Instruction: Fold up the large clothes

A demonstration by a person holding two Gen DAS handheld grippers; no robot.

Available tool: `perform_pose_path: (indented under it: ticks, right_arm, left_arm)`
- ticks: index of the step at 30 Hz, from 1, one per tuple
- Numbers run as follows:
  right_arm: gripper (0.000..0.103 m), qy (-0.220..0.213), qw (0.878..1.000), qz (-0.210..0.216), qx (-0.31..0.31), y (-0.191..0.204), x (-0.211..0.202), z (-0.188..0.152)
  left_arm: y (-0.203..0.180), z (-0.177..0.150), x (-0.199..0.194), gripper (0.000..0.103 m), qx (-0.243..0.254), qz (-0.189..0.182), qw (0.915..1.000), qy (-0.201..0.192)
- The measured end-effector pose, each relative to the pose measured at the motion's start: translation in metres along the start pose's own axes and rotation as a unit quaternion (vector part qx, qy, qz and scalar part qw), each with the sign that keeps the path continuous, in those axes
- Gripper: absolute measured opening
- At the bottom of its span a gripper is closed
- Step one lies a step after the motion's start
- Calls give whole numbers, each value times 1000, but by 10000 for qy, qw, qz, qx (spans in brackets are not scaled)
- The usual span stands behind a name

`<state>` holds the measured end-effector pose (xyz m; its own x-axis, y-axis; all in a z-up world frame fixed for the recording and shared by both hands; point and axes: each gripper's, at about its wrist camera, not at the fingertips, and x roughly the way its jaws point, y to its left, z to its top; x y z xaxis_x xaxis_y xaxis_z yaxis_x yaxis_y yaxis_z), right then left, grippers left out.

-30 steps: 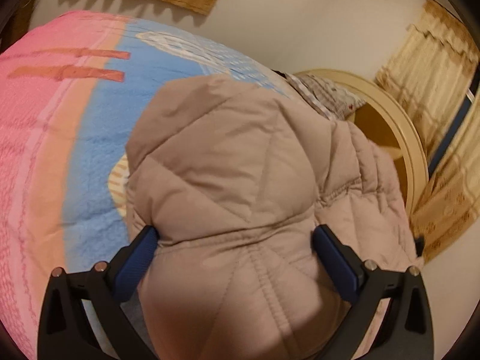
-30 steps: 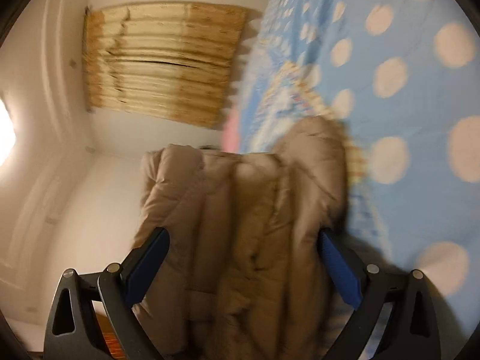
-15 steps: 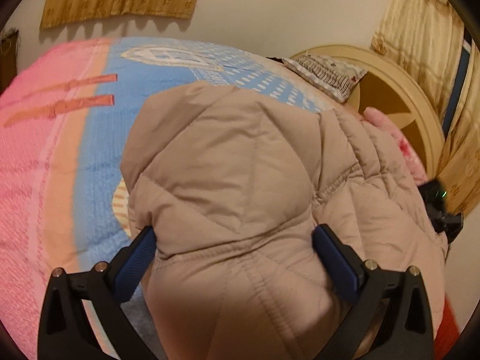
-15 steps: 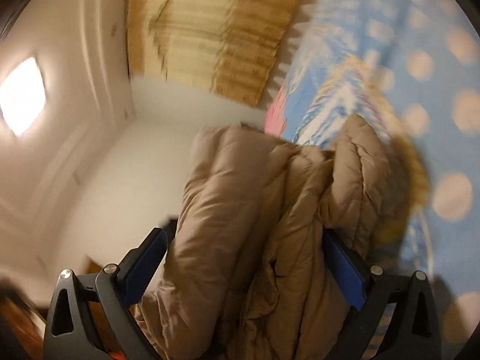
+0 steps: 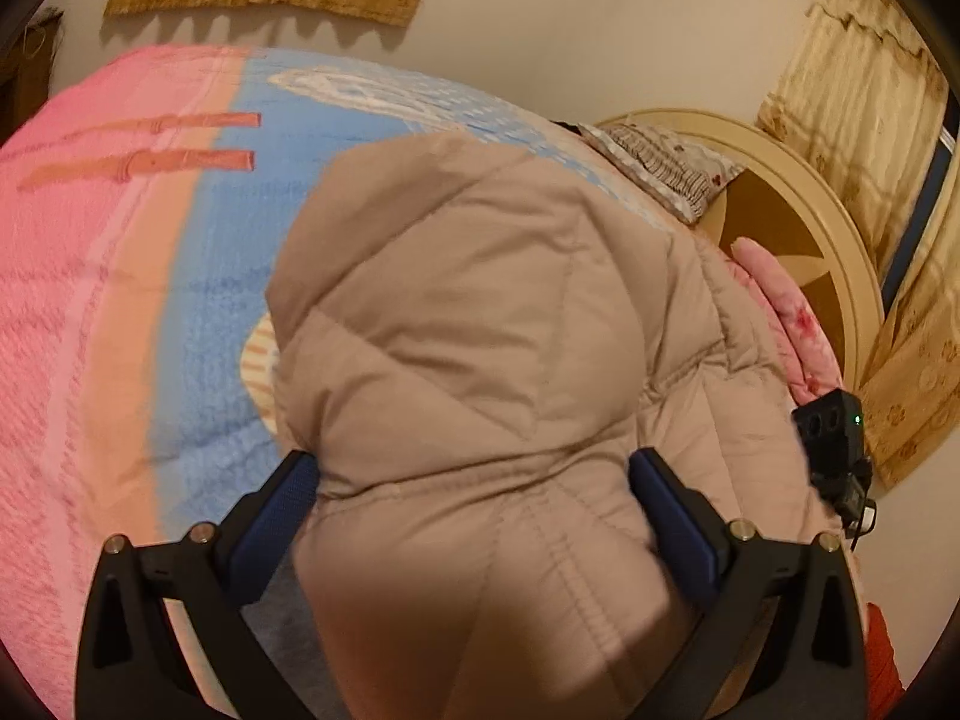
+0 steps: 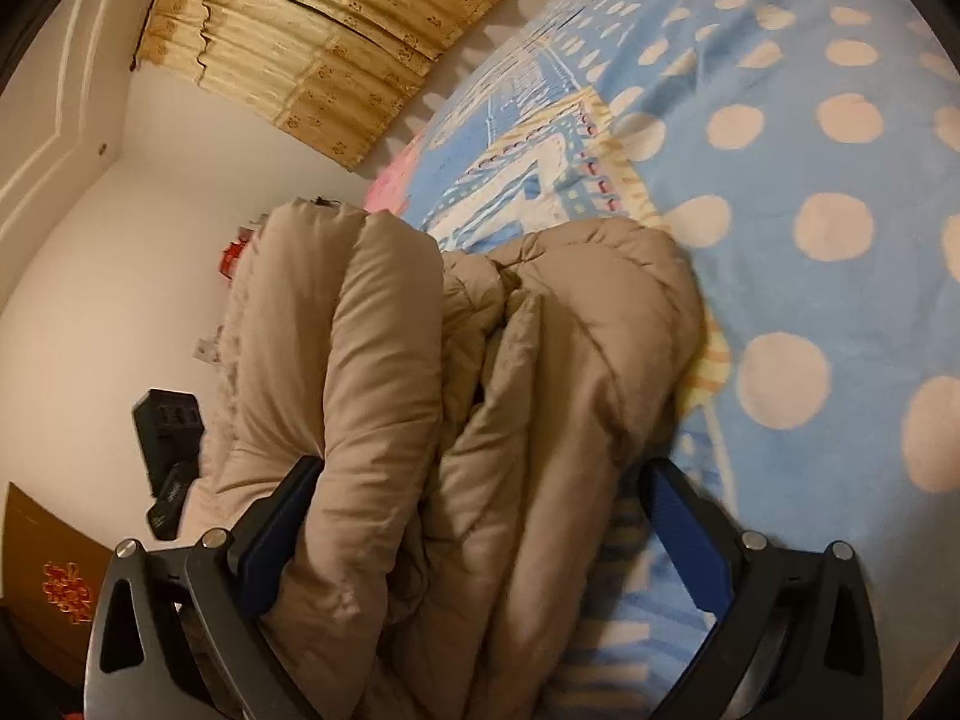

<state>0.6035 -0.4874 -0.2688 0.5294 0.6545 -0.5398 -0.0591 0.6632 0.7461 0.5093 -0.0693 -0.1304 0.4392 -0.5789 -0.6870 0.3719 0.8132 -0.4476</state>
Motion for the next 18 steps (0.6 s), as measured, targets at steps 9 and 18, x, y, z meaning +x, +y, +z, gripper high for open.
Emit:
perform_pose_path:
  ticks: [9, 18]
  right_arm:
    - [100, 439, 9982, 303, -285, 25, 33, 6]
    - [55, -403, 9948, 935, 89, 38, -21, -45]
  left_arm:
    - [19, -8, 5, 98, -378, -655, 9971, -4]
    - [-11, -27, -45, 54, -2, -635, 9952, -746]
